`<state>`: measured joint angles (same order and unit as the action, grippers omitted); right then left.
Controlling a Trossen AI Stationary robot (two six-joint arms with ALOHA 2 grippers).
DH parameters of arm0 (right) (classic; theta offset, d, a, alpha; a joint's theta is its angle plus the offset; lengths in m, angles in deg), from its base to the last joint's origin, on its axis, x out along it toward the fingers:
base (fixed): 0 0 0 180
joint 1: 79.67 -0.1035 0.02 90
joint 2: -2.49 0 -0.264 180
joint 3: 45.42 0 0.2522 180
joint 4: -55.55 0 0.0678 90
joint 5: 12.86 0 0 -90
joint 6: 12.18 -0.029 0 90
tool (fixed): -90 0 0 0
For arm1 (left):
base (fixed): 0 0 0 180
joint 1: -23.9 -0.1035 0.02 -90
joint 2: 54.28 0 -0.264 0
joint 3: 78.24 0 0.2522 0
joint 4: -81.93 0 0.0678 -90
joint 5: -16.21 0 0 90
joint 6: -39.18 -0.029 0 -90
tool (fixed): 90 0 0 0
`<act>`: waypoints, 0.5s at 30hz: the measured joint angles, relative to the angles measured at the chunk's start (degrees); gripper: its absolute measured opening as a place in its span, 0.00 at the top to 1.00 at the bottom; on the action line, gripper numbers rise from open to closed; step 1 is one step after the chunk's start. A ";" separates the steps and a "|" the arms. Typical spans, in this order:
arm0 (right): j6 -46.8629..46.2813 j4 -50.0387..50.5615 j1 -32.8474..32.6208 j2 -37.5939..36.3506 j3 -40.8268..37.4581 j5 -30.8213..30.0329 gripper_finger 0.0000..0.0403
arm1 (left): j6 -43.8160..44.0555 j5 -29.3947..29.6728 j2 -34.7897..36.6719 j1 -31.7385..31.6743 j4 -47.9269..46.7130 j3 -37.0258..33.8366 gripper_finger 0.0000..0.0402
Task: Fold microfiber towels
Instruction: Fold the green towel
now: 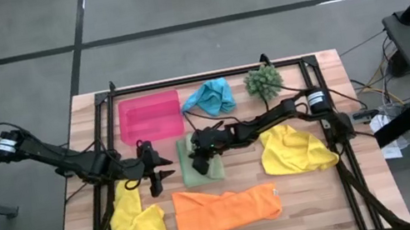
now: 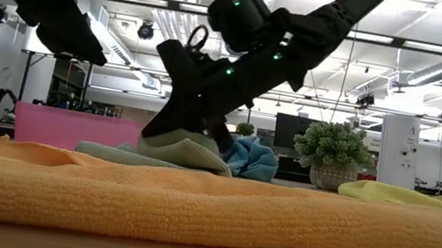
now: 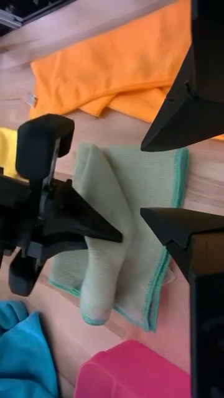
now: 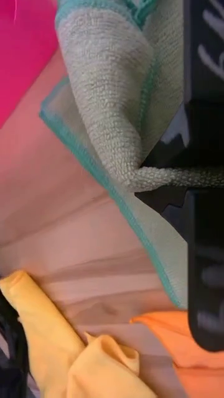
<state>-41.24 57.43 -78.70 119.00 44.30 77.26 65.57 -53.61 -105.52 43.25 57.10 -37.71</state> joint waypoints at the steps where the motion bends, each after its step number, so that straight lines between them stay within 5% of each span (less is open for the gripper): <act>1: 0.14 0.01 -0.02 0.29 0.67 0.50 0.98 | 0.04 0.00 0.01 -0.01 0.06 0.00 0.65; 7: -0.10 1.33 0.04 0.74 2.41 -1.40 0.94 | 0.19 -0.01 -0.10 -0.01 0.07 0.00 0.65; 15: 1.65 3.37 0.20 0.71 2.41 -1.11 0.73 | 0.19 0.90 -0.12 -0.02 0.09 -0.02 0.65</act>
<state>-39.59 60.80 -78.50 119.71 46.71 76.15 65.77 -52.71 -105.64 43.23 57.18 -37.73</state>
